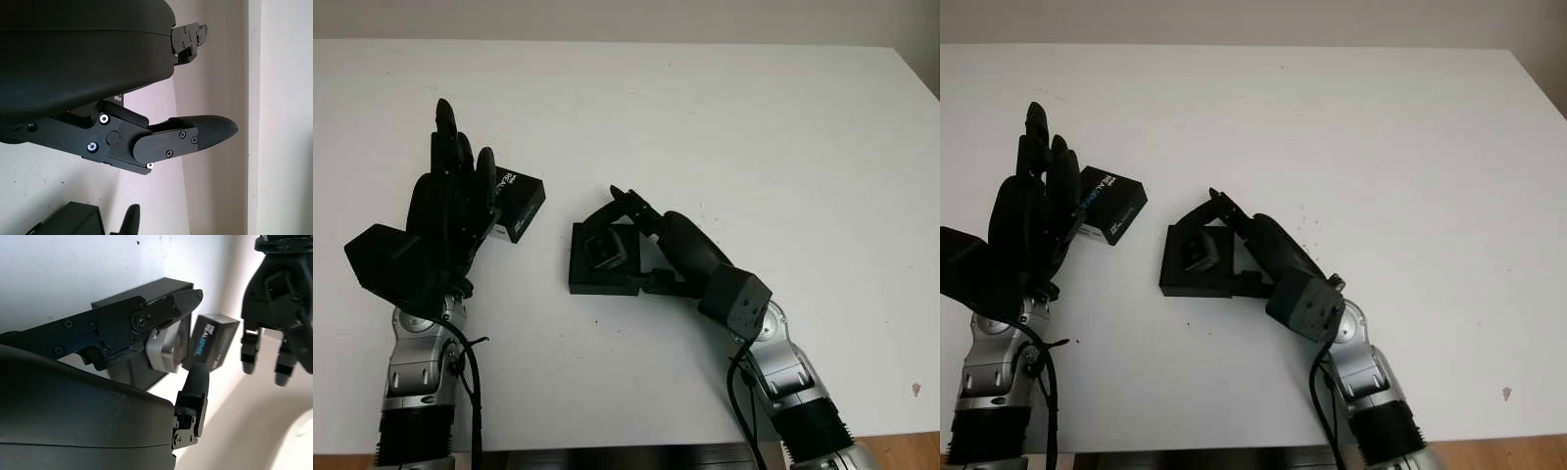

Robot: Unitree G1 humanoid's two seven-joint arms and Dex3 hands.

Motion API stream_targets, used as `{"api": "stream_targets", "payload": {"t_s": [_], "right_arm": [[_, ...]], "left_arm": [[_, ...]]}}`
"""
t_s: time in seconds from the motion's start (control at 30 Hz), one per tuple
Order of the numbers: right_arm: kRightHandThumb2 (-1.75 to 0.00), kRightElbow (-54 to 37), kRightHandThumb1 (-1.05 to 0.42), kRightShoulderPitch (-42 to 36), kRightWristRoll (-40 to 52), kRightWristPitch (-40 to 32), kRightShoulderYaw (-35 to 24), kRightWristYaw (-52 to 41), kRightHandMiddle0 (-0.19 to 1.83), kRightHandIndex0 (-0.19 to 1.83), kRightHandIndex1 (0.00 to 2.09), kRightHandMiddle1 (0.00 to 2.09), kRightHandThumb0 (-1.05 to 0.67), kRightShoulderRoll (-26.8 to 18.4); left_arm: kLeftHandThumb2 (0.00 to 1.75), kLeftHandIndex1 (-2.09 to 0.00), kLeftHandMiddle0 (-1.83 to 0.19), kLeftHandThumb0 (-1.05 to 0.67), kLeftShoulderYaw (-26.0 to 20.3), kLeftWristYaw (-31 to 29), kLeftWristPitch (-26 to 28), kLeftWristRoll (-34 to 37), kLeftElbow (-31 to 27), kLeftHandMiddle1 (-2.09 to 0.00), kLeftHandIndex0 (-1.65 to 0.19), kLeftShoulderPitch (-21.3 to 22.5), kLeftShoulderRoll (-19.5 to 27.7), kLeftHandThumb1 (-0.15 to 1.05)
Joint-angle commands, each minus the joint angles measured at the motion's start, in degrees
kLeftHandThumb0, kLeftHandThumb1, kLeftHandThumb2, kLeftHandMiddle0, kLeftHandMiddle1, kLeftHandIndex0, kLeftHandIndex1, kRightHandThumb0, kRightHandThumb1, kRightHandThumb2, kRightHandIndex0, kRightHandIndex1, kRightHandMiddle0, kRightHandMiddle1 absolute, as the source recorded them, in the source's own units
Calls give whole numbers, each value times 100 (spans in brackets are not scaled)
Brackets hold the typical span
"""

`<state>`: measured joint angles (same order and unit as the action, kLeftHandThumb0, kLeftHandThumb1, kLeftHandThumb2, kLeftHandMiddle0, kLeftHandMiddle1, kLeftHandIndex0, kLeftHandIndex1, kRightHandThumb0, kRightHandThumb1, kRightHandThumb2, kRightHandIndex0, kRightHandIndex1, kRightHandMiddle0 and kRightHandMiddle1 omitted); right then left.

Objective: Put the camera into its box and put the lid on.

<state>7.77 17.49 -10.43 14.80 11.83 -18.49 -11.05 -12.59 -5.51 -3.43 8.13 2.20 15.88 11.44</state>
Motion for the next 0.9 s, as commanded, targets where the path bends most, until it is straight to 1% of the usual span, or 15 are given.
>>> {"api": "stream_targets", "payload": {"t_s": [0.0,0.27,0.4,0.5,0.6,0.7,0.83,0.87], "right_arm": [[-5,-245,-96,-88,-43,186,-39,91,-7,3,1,112,-56,-57],[-5,-556,-95,-105,-227,589,-131,406,-9,0,1,109,-52,-213],[-6,-607,-97,-113,-219,636,-181,469,-8,1,2,108,-55,-248],[-5,-513,-96,-73,-128,688,-231,497,-6,3,3,107,-55,-234],[-5,-477,-95,18,-27,596,-294,396,-3,4,4,108,-54,-299],[-5,-559,-94,231,-98,292,-377,191,-1,9,7,106,-53,-544],[-6,-686,-93,623,-395,-7,-470,-34,8,19,10,89,-59,-991],[-5,-715,-94,742,-514,-34,-481,-62,13,22,11,83,-62,-1113]], "left_arm": [[58,0,19,-65,-11,-2,31,7,-89,0,19,-28,42,105],[59,0,19,-65,-19,-43,181,6,-169,0,19,-49,99,105],[58,0,19,-65,-12,-31,252,1,-241,0,19,-66,81,105],[58,0,19,-65,-18,-67,214,20,-192,0,19,-49,84,105],[59,0,19,-65,-11,-67,229,-8,-208,0,19,-51,89,105],[58,0,19,-65,-16,-50,242,3,-214,0,19,-46,64,105],[59,0,19,-65,-17,-41,235,15,-209,0,19,-44,47,105],[59,0,19,-65,-14,-44,237,17,-214,0,19,-47,46,105]]}}
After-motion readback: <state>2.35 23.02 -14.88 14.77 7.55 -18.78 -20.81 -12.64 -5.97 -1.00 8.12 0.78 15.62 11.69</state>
